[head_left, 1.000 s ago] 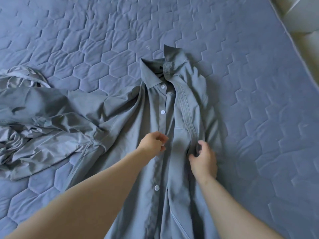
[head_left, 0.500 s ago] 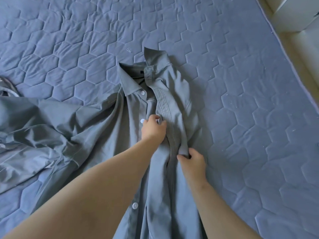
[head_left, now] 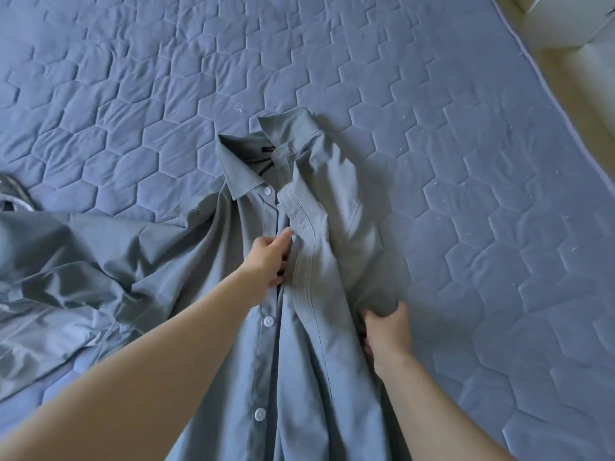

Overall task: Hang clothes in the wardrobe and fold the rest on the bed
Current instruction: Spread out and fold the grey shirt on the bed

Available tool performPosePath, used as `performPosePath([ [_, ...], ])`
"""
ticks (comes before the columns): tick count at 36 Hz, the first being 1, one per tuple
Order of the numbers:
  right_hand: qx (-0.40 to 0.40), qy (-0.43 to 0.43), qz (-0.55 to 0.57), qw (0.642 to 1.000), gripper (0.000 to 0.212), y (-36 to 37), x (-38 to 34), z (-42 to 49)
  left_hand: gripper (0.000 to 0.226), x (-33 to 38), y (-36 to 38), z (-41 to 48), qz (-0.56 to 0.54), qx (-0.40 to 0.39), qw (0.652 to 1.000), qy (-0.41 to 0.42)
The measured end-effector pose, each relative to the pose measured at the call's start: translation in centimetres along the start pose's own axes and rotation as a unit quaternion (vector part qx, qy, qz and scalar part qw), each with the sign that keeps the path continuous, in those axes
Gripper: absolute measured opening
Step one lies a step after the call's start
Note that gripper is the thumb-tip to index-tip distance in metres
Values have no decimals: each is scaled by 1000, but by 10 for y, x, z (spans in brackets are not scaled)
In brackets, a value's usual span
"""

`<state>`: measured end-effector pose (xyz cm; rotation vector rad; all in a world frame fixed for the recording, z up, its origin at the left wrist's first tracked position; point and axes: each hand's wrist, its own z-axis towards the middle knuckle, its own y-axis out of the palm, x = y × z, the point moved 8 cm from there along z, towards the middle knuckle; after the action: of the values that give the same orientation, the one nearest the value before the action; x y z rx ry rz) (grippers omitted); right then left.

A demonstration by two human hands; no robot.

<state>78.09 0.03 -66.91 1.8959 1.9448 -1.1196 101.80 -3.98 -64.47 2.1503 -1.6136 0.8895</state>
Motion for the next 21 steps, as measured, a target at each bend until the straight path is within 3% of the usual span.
performPosePath([
  [3, 33, -68, -90, 993, 13, -1, -5, 3, 34, 7, 24, 3, 100, -14, 994, 38],
  [4, 43, -90, -96, 990, 12, -3, -9, 4, 36, 10, 24, 4, 110, 12, 992, 53],
  [7, 90, -78, 5, 993, 42, -26, -15, 17, 17, 19, 13, 4, 96, 97, 987, 87],
  [9, 138, -76, 48, 986, 42, -51, -24, 28, 5, 21, 5, 3, 102, 126, 982, 94],
  [12, 192, -121, 80, 971, 41, -86, -54, 43, 15, 17, 6, 1, 151, 108, 977, 104],
  [16, 187, -155, 118, 963, 21, -98, -102, 60, 9, 18, 32, -6, 198, 75, 968, 133],
  [17, 178, -157, 90, 967, 23, -95, -110, 63, 7, 19, 39, -6, 178, 68, 974, 126],
  [18, 164, -150, 54, 973, 38, -90, -114, 62, 10, 17, 44, -6, 149, 61, 982, 100],
  [19, 157, -149, 34, 976, 50, -86, -115, 59, 19, 13, 49, -5, 112, 51, 991, 58],
  [21, 179, -161, 4, 971, 50, -85, -109, 47, 45, 2, 56, -5, 45, 34, 998, -38],
])
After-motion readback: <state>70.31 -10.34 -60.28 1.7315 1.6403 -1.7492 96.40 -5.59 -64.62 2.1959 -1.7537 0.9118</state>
